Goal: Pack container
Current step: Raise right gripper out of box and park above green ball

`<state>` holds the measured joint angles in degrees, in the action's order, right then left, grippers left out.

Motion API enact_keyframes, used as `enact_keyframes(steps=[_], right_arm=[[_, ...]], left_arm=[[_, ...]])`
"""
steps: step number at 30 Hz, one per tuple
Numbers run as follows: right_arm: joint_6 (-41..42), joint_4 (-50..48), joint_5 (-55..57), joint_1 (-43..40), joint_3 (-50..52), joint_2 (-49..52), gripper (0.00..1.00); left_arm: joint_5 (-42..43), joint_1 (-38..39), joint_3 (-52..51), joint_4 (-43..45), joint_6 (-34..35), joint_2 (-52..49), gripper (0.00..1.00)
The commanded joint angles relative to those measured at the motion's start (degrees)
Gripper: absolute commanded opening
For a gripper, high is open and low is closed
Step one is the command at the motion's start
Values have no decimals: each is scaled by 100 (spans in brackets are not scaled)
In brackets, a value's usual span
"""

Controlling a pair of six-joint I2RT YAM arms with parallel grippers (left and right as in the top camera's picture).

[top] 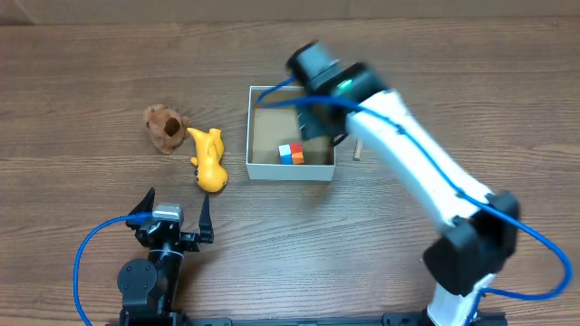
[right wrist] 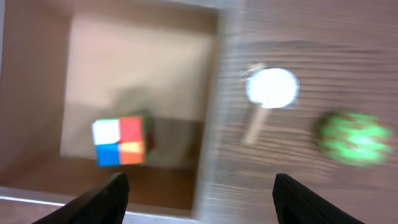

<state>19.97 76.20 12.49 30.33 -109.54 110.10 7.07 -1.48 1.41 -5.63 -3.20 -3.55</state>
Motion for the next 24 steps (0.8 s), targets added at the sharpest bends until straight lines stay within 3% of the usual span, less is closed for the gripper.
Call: enact_keyframes(steps=[1, 11, 19, 24], right_arm=[[264, 452, 243, -940, -422, -328, 77], [-68, 116, -356, -2592, 227, -328, 84], [-42, -247, -492, -2577, 1014, -328, 83], [-42, -610, -511, -2492, 1502, -328, 93]], left_arm=[[0, 37, -28, 7, -66, -9, 100], [0, 39, -28, 7, -68, -9, 100], [0, 37, -28, 7, -68, -9, 100], [0, 39, -28, 7, -66, -9, 100]])
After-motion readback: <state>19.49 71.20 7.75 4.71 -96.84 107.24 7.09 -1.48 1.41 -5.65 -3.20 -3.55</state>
